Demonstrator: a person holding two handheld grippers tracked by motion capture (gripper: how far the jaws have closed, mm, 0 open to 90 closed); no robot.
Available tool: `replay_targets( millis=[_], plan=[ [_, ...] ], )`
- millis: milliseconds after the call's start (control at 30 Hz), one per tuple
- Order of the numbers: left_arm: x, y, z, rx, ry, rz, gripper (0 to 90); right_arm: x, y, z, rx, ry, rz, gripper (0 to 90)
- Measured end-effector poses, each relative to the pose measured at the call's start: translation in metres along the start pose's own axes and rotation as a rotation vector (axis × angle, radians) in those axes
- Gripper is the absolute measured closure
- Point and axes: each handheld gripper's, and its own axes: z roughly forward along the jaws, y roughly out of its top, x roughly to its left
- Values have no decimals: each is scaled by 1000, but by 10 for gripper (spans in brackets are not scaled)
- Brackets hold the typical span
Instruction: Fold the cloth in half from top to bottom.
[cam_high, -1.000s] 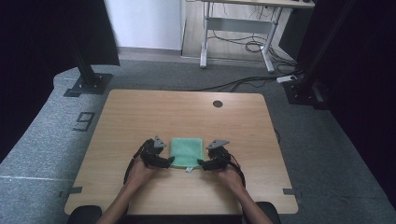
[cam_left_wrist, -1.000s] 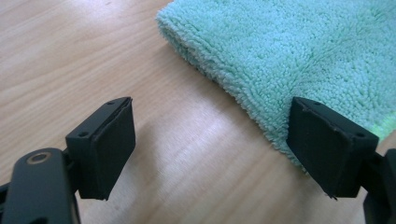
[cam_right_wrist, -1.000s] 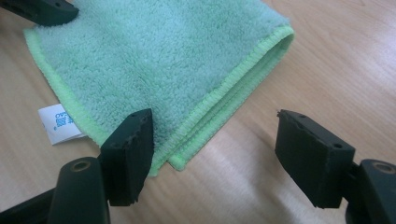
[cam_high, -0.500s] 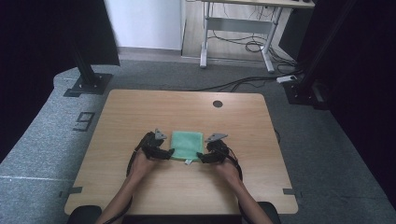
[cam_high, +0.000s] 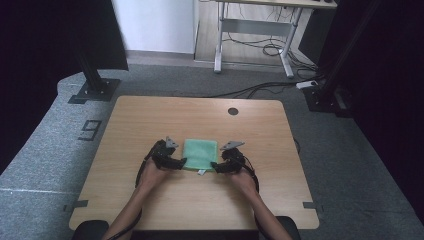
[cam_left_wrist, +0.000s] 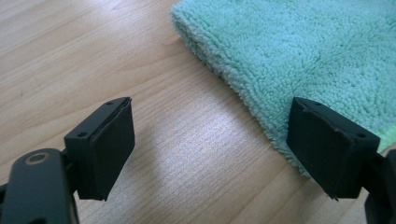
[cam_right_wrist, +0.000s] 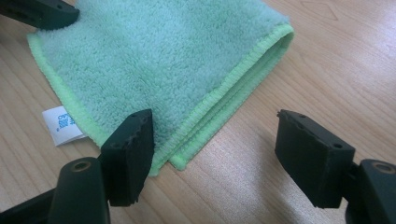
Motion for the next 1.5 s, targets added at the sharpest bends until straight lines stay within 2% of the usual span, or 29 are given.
replay_targets(
  millis=[200,400,633,900,1000,1100,1267,1500],
  plan=[
    [-4,4,-6,-3,5,19,161,1,3,-5,-1,0,1,283],
    [-7,6,-16,-18,-25,19,160,5,7,-14,-17,9,-9,272],
    [-10,1,-27,-24,-55,22,147,6,8,-26,-30,19,-20,226],
    [-13,-5,-45,-28,-83,25,140,5,4,-36,-3,35,-28,144],
    [-14,-8,-50,-39,-108,14,122,5,2,-40,-7,49,-21,134],
    [-16,-11,-54,-34,-112,24,115,5,0,-45,-10,54,-21,122],
    [-17,-15,-62,-39,-127,25,92,5,-3,-54,-9,41,-34,63],
    [-15,-22,-72,-19,-131,39,50,4,-9,-68,-21,22,-42,18]
  ],
)
